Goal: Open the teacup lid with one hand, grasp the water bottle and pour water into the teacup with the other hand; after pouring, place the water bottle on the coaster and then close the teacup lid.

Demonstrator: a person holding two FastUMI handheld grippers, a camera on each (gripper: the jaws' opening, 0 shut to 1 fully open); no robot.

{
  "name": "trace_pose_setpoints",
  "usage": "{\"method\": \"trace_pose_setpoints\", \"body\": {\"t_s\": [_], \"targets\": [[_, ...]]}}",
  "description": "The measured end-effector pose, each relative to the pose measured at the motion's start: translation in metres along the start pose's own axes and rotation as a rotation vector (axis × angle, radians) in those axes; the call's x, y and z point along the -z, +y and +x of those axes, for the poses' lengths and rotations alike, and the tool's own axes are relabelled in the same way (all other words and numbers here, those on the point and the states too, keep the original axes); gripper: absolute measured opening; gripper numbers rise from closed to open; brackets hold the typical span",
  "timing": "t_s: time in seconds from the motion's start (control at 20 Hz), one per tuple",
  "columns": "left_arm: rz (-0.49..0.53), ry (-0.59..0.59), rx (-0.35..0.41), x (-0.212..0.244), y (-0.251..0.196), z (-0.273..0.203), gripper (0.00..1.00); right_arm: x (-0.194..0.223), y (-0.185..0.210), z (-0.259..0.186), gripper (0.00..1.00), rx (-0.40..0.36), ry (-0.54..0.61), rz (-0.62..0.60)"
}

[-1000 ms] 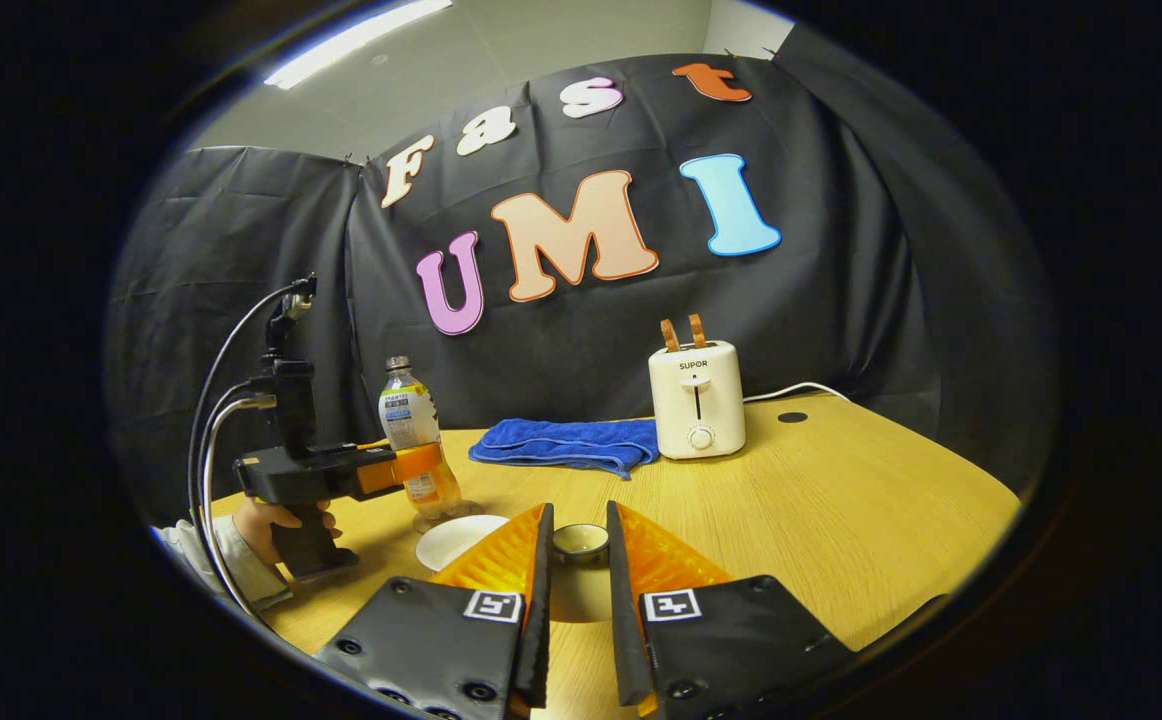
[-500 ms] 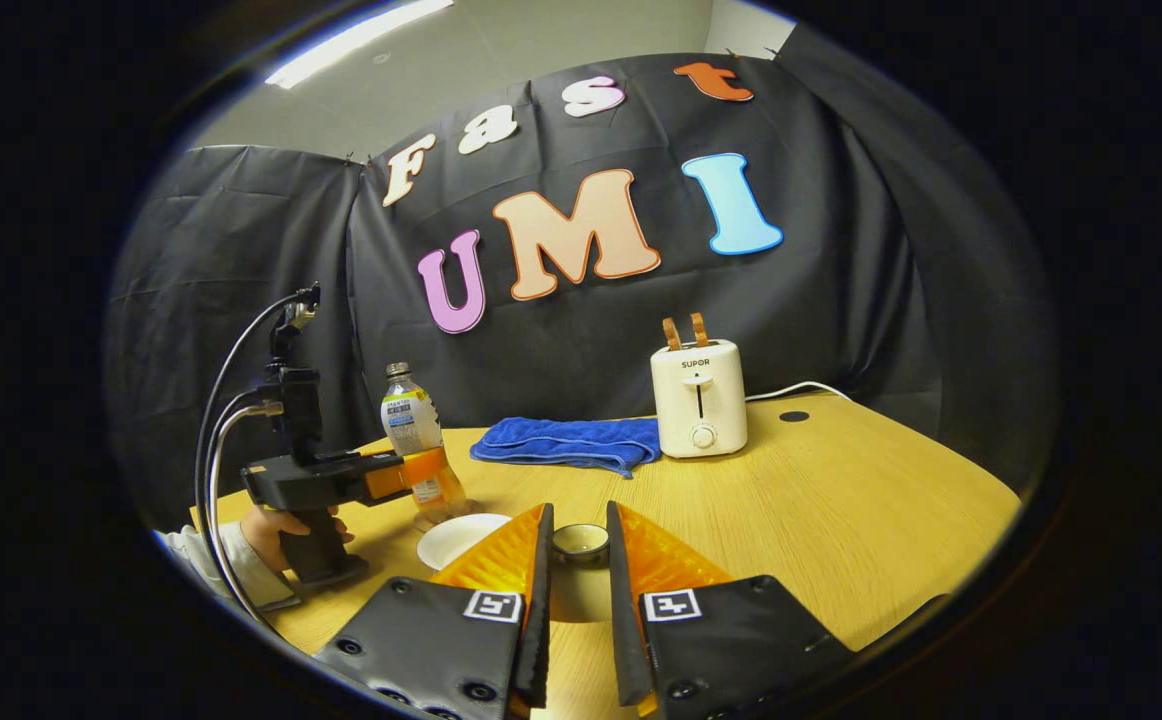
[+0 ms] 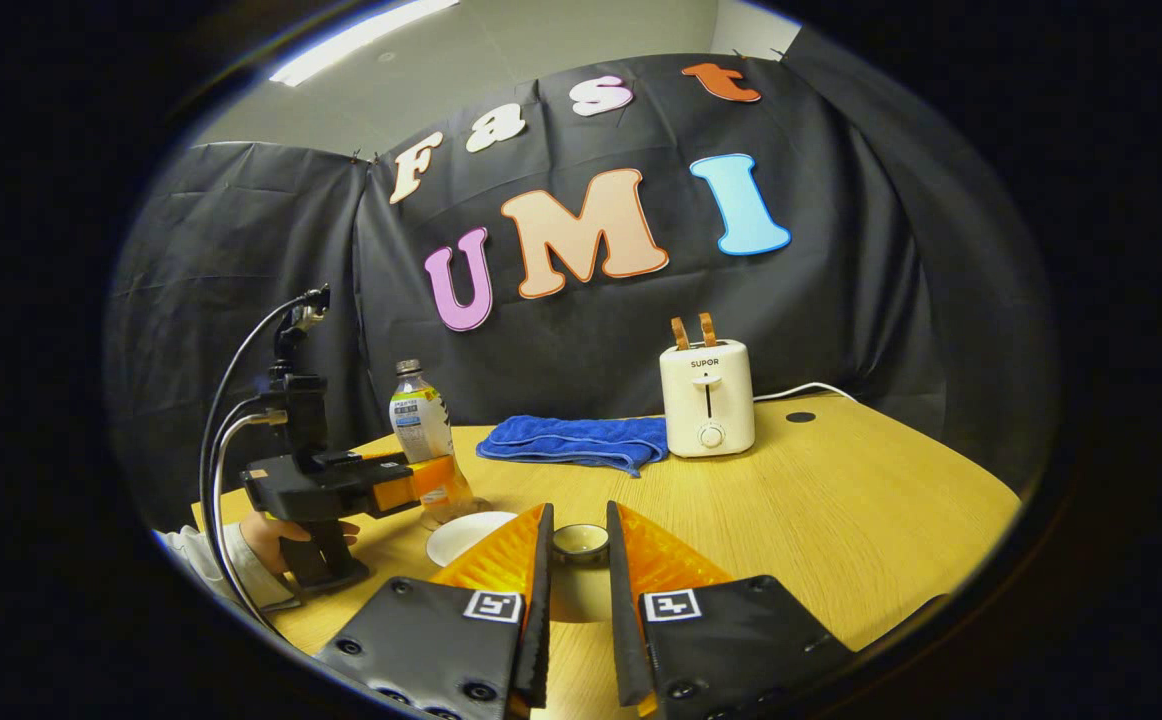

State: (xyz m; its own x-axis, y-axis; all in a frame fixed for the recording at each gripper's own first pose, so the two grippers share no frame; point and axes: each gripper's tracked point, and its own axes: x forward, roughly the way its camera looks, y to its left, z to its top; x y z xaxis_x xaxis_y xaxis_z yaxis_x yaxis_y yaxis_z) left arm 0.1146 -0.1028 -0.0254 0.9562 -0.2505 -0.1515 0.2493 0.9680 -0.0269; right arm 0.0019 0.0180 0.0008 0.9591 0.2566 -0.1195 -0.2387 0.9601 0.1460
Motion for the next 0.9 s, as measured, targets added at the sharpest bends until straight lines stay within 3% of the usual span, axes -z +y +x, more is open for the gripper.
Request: {"method": "trace_pose_setpoints", "body": {"t_s": [0.2, 0.35, 0.45, 0.9], "targets": [[0.007, 0.003, 0.000, 0.003, -0.002, -0.002, 0.77, 0.000, 0.001, 0.000, 0.30, -0.004, -0.001, 0.001], [0.011, -0.003, -0.006, 0.002, 0.000, -0.007, 0.91, 0.000, 0.006, 0.000, 0.29, -0.014, 0.000, 0.002], [0.009, -0.009, -0.005, 0.002, -0.002, -0.012, 0.94, 0.001, 0.011, 0.000, 0.31, -0.021, -0.001, -0.006], [0.017, -0.066, 0.006, -0.008, -0.001, -0.056, 0.95, 0.000, 0.030, 0.017, 0.31, -0.051, 0.001, -0.015]]}}
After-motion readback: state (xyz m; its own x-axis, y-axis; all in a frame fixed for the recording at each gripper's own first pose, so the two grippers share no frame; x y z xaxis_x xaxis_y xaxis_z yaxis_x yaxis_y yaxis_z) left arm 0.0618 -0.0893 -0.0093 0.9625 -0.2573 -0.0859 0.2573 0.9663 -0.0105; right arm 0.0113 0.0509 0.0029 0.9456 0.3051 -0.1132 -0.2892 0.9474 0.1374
